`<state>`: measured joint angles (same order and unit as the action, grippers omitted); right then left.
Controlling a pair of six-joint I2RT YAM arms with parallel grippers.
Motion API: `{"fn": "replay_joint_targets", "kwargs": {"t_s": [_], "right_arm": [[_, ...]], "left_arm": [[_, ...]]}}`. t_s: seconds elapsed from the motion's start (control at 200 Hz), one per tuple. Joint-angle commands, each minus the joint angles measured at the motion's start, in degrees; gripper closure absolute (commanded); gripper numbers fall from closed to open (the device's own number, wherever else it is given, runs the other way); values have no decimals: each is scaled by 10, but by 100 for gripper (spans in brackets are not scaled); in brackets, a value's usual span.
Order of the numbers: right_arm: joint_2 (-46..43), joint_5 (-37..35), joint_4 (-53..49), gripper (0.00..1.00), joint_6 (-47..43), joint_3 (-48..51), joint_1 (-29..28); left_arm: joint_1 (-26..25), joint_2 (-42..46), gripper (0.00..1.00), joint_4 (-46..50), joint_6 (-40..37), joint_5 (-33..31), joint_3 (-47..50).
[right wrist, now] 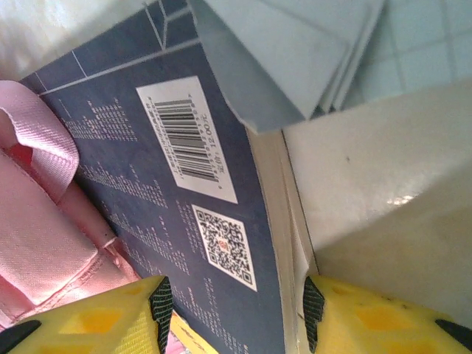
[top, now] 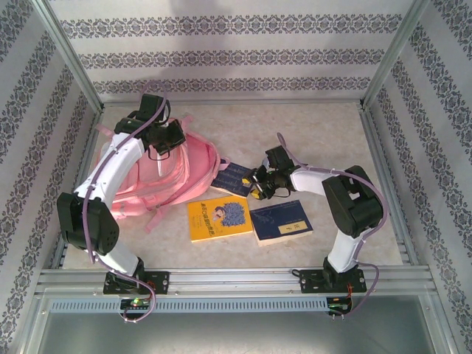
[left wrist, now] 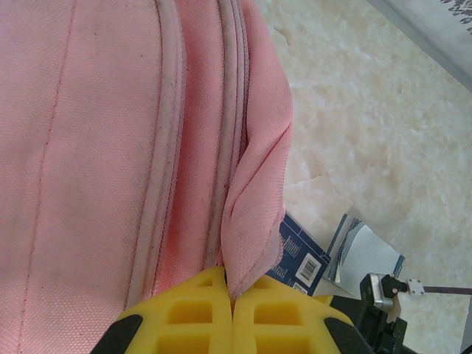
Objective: Pack the student bag
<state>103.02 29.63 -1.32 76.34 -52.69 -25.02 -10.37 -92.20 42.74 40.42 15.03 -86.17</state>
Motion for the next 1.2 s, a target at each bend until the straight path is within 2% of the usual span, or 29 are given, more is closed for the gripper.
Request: {"fn": "replay_joint_targets", "kwargs": {"t_s": [0.0,0.185,0.295,0.46,0.555,0.67,0.71,0.869,1.004,1.194], "right_arm": [[5,10,13,48,10,14,-6],[12,27,65,53,27,29,-8],[20,37,100,61,41,23,-10],[20,37,109,79,39,6,-10],[20,37,109,83,36,-4,-9],[19,32,103,95,24,-15,-9],[16,26,87,100,12,-22,-8],[-31,-23,1,100,-59,-52,3],[-65,-63,-139,100,-197,-150,3],[-89,-87,-249,100,-316,-251,2]], "left_arm": [[11,-7,100,-23,5,-12,-13],[11,-12,100,-26,6,-7,-11],[11,-14,100,-30,9,-3,-5],[9,-16,100,-32,10,2,1],[8,-16,100,-34,10,6,6],[5,-13,100,-35,10,9,11],[6,-12,100,-34,11,6,9],[9,-2,100,-8,4,-28,-19],[23,12,100,5,7,-52,-29],[31,16,100,-16,17,-21,-24]]}}
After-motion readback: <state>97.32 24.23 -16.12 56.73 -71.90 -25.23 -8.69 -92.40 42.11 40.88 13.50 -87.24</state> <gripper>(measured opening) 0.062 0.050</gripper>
